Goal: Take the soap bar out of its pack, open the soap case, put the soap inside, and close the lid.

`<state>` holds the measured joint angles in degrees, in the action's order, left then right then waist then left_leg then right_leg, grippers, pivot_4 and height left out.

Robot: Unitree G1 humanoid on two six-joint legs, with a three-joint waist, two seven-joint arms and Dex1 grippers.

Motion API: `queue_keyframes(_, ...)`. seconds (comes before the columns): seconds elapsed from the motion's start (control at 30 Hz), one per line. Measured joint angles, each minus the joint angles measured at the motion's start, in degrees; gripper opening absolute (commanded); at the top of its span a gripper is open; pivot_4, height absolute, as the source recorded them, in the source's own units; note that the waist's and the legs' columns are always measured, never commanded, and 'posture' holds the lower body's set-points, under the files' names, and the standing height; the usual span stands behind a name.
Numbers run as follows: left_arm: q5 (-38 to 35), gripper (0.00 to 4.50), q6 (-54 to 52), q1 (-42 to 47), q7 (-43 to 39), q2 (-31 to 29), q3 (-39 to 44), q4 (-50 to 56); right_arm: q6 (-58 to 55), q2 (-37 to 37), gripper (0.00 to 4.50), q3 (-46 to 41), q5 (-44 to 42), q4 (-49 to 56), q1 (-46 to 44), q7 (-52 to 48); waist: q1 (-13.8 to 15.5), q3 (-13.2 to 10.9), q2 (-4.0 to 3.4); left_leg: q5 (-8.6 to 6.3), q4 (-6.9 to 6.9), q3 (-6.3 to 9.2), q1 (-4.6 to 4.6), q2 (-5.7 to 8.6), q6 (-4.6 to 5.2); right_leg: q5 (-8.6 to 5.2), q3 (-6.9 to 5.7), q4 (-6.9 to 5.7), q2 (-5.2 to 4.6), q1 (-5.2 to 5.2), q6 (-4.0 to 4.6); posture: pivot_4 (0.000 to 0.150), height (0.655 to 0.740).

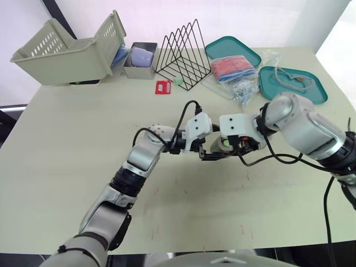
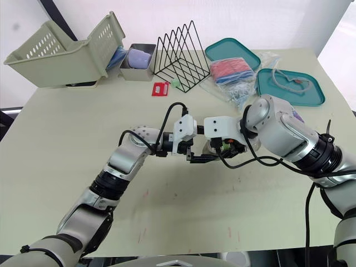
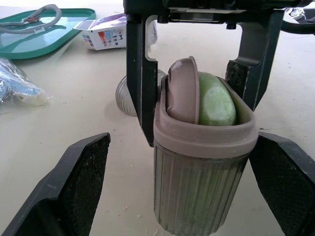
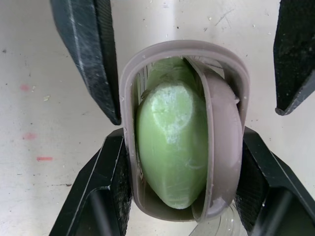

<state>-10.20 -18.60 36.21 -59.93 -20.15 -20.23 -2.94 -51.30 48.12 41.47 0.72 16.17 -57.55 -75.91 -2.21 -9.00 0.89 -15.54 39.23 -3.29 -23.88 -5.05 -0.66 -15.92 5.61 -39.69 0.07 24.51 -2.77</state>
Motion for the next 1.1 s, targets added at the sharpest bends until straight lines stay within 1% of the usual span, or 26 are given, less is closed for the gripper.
queue_keyframes(0.03, 0.01, 3.76, 0.13, 0.00, 0.00, 0.10, -0.02, -0.02, -0.07, -0.02, 2.06, 0.00, 0.06, 0.11, 0.01, 0.01, 0.00, 0.00, 0.00, 0.00, 0.00, 0.00, 0.00, 0.00, 0.00, 0.00, 0.00, 0.00, 0.00, 0.00, 0.00, 0.150, 0.7400)
queue_keyframes(0.07, 0.01, 3.29, 0.26, 0.00, -0.19, 0.25, -0.20, -0.05, -0.26, -0.07, 2.06, 0.00, 0.14, 0.15, 0.02, 0.03, 0.01, 0.00, 0.00, 0.00, 0.00, 0.00, 0.00, 0.00, 0.00, 0.00, 0.00, 0.00, 0.00, 0.00, 0.00, 0.150, 0.7400)
queue_keyframes(0.1, 0.01, 2.99, 0.33, 0.00, -0.41, 0.39, -0.49, -0.05, -0.55, -0.06, 2.06, -0.01, 0.22, 0.15, 0.02, 0.02, 0.03, 0.00, 0.00, 0.00, 0.00, 0.00, 0.00, 0.00, 0.00, 0.00, 0.00, 0.00, 0.00, 0.00, 0.00, 0.150, 0.7400)
queue_keyframes(0.17, 0.46, 2.03, 0.82, 0.00, -1.02, 0.54, -0.80, -0.08, -1.08, -0.14, 2.06, -0.27, 0.31, 0.11, 0.21, 0.07, 0.08, 0.00, 0.00, 0.00, 0.03, -0.01, 0.00, 0.00, 0.00, 0.00, 0.00, -0.02, 0.00, 0.00, 0.00, 0.150, 0.7400)
queue_keyframes(0.2, 0.83, 1.97, 1.22, 0.00, -1.15, 0.53, -0.87, -0.09, -1.13, -0.18, 2.06, -0.31, 0.32, 0.11, 0.24, 0.07, 0.11, 0.00, 0.00, 0.00, 0.03, 0.00, 0.00, 0.00, 0.00, 0.00, 0.00, -0.02, 0.00, 0.00, 0.00, 0.150, 0.7400)
queue_keyframes(0.6, 1.64, 1.97, 2.34, 0.61, -2.13, 0.67, -0.76, -1.11, -1.00, -0.86, 2.06, -1.64, 0.50, -0.47, 1.05, -0.02, 0.07, 0.00, 0.00, 0.00, 0.03, 0.00, 0.00, 0.00, 0.00, 0.00, 0.00, -0.03, 0.00, 0.00, 0.00, 0.150, 0.7400)
queue_keyframes(0.63, 1.65, 1.97, 2.47, 0.62, -2.22, 0.64, -0.73, -1.14, -1.07, -1.05, 3.03, -1.86, 0.46, -0.49, 1.19, -0.02, 0.04, 0.00, 0.00, 0.00, 0.03, 0.00, 0.00, 0.00, 0.00, 0.00, 0.00, -0.04, 0.00, 0.00, 0.00, 0.150, 0.7400)
queue_keyframes(0.7, 1.61, 1.97, 2.53, 0.62, -2.15, 0.69, -0.51, -1.38, -1.14, -1.92, 3.65, -2.23, -0.08, -0.69, 1.70, 0.21, 0.02, 0.00, 0.00, 0.00, 0.03, 0.00, 0.00, 0.00, 0.00, 0.00, 0.00, -0.05, 0.00, 0.00, 0.00, 0.150, 0.7400)
queue_keyframes(0.73, 1.59, 1.97, 2.66, 0.62, -2.17, 0.70, -0.51, -1.40, -1.14, -2.70, 4.21, -2.65, -0.69, -0.89, 2.36, 0.41, 0.08, 0.00, 0.00, 0.00, 0.03, 0.01, -0.01, 0.00, 0.00, 0.00, 0.00, -0.05, 0.00, 0.00, 0.00, 0.150, 0.7400)
queue_keyframes(0.77, 1.54, 1.97, 2.72, 0.61, -2.18, 0.68, -0.51, -1.43, -1.14, -2.90, 4.47, -2.80, -1.13, -1.03, 2.58, 0.46, 0.12, 0.00, 0.00, 0.00, 0.03, 0.00, -0.02, 0.00, 0.00, 0.00, 0.00, -0.04, 0.00, 0.01, 0.00, 0.150, 0.7400)
queue_keyframes(0.97, 1.07, 1.97, 5.58, -0.12, -2.62, -0.85, 0.11, -2.02, 0.38, -3.74, 4.50, -10.09, -5.54, -3.86, 5.64, 1.76, 0.19, 0.00, 0.01, 0.00, 0.03, 0.01, -0.02, 0.00, 0.00, 0.00, 0.00, -0.03, 0.00, 0.00, 0.00, 0.150, 0.7400)
queue_keyframes(1.1, -0.33, 1.97, 7.35, -1.97, -3.63, -2.22, 1.92, -1.98, 8.52, -4.14, 4.50, -19.38, -10.83, -8.26, 14.62, 2.33, 0.23, 0.01, 0.03, 0.00, 0.02, 0.02, -0.02, 0.00, 0.00, 0.00, -0.01, 0.01, 0.00, -0.02, 0.00, 0.150, 0.7400)
